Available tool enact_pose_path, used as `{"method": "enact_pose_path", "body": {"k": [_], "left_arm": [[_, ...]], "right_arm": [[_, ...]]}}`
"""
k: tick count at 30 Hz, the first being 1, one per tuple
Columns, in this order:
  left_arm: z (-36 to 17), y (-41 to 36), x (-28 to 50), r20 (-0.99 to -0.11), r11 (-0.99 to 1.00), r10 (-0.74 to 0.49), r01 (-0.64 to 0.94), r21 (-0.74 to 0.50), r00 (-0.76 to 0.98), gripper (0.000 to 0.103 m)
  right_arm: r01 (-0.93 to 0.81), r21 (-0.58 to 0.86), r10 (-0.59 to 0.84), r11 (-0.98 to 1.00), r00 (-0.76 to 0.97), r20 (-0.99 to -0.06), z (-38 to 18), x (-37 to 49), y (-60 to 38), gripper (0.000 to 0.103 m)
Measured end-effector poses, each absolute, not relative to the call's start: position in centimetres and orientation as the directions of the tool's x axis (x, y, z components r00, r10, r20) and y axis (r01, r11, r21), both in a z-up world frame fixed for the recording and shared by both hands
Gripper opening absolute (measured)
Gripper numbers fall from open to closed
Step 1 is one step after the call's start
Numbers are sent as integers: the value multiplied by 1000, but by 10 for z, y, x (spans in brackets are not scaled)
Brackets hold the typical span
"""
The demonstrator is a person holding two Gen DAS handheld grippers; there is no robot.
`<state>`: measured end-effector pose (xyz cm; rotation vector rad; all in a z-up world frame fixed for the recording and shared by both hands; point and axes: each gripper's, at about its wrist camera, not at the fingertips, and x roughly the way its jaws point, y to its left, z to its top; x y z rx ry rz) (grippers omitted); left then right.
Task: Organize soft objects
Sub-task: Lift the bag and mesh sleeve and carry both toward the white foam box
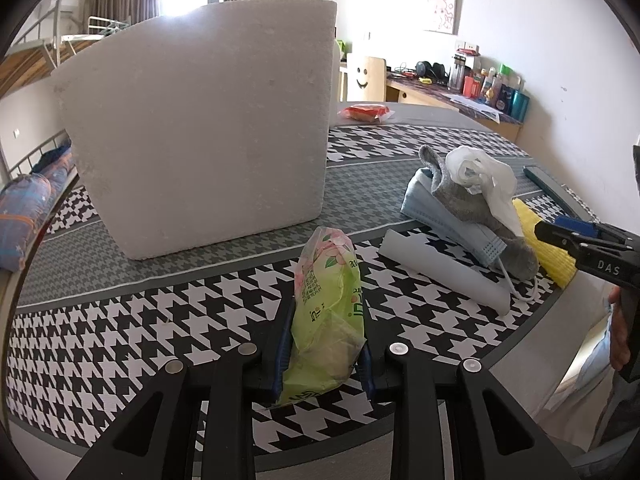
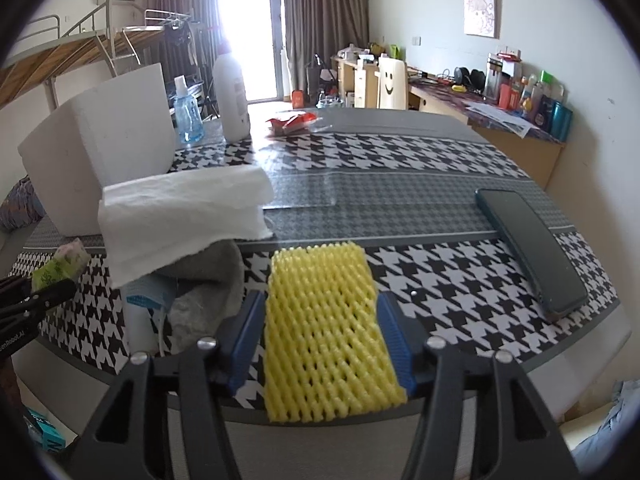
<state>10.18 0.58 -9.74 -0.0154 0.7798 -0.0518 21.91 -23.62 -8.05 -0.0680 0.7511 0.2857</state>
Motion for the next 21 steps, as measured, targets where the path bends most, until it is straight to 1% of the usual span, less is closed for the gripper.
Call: {"method": "enact_pose_path", "body": {"k": [4,8,10,15,17,18,19,20,21], "left_arm": [[-96,6,104,-699,999,-52,40,-33,713,29],[-93,4,104,-693,998,-61,53,-34,718,29],[-92,4,105,-691,998,-66,57,-37,719,29],[-85,1,107,-679,997,-76,72,-34,730,29],[-84,-1,107,-676,996,-83,81,-34,733,29],[-84,-1,107,-675,996,-85,84,-34,733,29],[-84,-2,108,-674,996,-87,86,-34,734,29],[-84,-1,107,-673,996,-88,88,-34,735,29],[-82,-2,107,-670,995,-90,92,-32,737,29]], "right_arm": [[-278,39,223,960,668,-710,-89,226,-236,62],[-280,37,222,959,665,-714,-92,229,-236,62],[-282,24,213,959,663,-718,-94,230,-234,65],[-293,17,211,956,646,-734,-95,233,-232,66],[-297,19,213,955,638,-740,-95,235,-232,66],[-296,22,214,955,634,-743,-94,236,-233,61],[-293,25,213,956,633,-744,-93,236,-233,50],[-284,35,214,958,631,-746,-91,237,-235,44],[-281,44,219,959,629,-746,-91,239,-236,29]]}}
